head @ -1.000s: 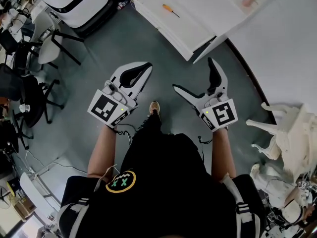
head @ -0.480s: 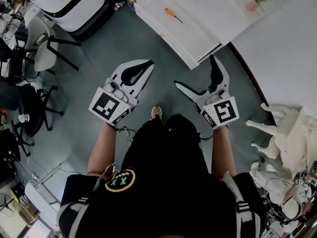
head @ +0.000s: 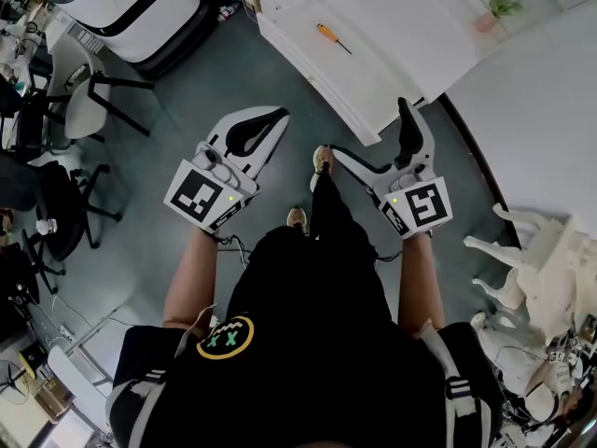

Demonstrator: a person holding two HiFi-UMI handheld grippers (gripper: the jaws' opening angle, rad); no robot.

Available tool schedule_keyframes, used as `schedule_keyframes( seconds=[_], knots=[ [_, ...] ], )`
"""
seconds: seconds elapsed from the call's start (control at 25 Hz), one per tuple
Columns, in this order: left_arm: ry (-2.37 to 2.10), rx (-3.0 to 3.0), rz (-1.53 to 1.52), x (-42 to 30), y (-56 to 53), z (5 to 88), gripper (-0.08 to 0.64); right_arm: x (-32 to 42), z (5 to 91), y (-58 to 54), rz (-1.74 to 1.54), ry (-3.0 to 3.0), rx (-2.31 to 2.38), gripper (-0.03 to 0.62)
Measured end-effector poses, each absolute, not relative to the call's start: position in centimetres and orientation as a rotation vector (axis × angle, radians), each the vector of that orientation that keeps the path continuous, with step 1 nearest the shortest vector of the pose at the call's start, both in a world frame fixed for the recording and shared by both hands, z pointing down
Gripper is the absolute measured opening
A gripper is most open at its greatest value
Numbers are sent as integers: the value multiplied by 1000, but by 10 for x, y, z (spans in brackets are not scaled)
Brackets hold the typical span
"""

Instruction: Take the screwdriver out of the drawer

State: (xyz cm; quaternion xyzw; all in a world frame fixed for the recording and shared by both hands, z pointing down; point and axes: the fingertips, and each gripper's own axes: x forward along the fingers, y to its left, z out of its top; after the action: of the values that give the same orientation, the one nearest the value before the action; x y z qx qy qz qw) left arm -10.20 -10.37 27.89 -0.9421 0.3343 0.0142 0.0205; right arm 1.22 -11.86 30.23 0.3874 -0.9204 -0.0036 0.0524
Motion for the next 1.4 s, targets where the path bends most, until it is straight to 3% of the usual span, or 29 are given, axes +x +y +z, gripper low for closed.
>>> schedule_keyframes(
  seconds=[0.52, 1.4],
  knots=[
    [1109, -2914, 28, -92, -217, 291, 20, 29, 337, -249, 42, -2787, 1130, 581],
    [1171, -2943, -21, -85, -324, 328, 20, 16, 535, -465, 179, -2514, 872, 580]
  ],
)
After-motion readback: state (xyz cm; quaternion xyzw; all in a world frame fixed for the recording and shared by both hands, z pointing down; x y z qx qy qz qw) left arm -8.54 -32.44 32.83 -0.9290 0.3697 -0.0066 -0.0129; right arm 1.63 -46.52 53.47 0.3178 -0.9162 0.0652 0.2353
